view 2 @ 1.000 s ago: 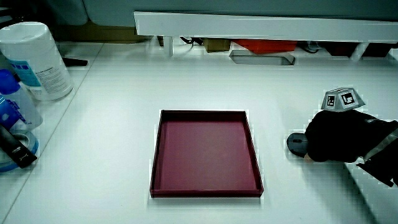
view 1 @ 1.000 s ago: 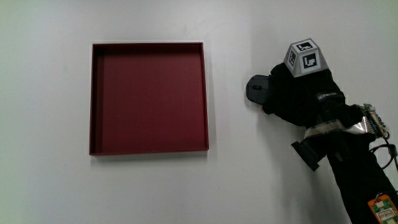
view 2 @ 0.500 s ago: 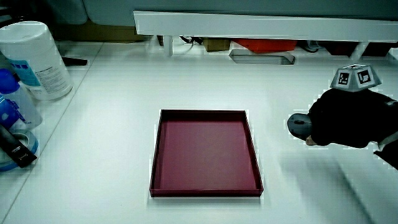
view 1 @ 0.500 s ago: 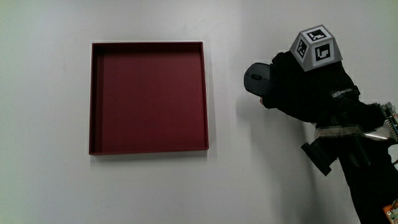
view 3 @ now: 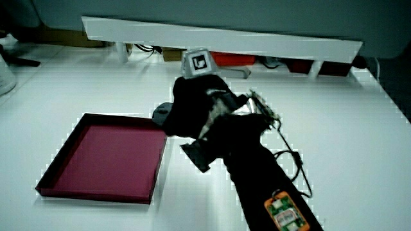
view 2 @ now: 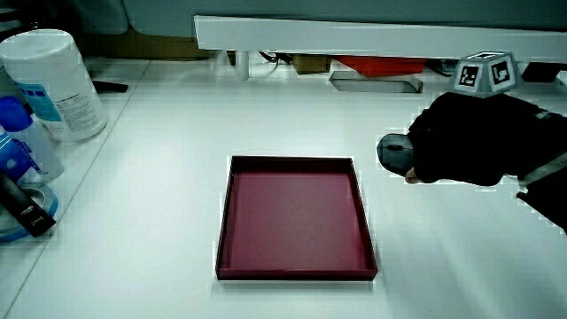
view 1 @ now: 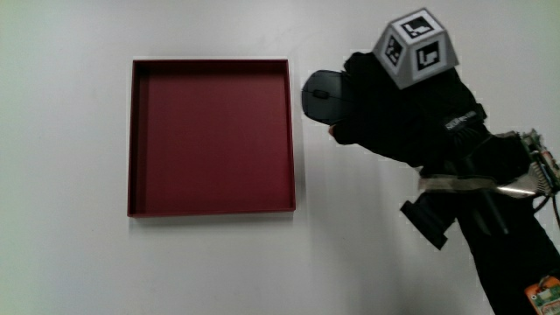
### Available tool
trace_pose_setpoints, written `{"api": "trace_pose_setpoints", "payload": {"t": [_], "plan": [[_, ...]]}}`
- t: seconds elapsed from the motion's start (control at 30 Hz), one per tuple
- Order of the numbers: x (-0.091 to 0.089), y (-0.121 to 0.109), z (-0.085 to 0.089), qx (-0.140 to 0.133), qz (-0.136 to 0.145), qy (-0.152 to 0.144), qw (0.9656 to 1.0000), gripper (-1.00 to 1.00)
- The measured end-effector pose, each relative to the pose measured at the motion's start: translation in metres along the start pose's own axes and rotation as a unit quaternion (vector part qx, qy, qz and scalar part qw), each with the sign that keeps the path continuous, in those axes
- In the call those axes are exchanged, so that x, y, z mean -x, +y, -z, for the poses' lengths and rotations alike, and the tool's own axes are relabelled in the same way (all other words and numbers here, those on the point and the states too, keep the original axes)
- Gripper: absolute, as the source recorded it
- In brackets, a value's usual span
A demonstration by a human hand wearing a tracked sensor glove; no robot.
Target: Pick mouse from desk
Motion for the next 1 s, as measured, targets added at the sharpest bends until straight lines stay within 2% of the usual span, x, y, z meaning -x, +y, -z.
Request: {"api": "trace_pose_setpoints", "payload": {"t": [0.07,0.2,0.23,0.47,0.5,0.57,0.63,0.67,0.8,0.87,0.9,0.93,0.97,1.0], "plan": [[-0.001,-0.004,-0.003,-0.001,-0.003,0.000,1.0000,1.00],[-0.002,-0.018,-0.018,-0.025,-0.008,0.003,0.9996,1.00],[-0.002,-0.022,-0.022,-0.024,-0.014,0.006,0.9996,1.00],[0.003,-0.050,-0.052,-0.078,-0.022,-0.001,0.9967,1.00],[0.005,-0.053,-0.057,-0.081,-0.031,0.002,0.9963,1.00],[0.010,-0.060,-0.065,-0.101,-0.031,-0.003,0.9944,1.00],[0.016,-0.065,-0.072,-0.103,-0.043,-0.002,0.9937,1.00],[0.019,-0.066,-0.075,-0.113,-0.039,-0.005,0.9928,1.00],[0.034,-0.068,-0.084,-0.111,-0.066,0.001,0.9917,1.00],[0.042,-0.070,-0.090,-0.125,-0.066,-0.003,0.9900,1.00],[0.047,-0.071,-0.093,-0.117,-0.080,0.004,0.9898,1.00],[0.051,-0.070,-0.095,-0.126,-0.079,0.000,0.9889,1.00],[0.056,-0.069,-0.096,-0.118,-0.095,0.006,0.9884,1.00],[0.060,-0.069,-0.098,-0.121,-0.096,-0.006,0.9880,1.00]]}}
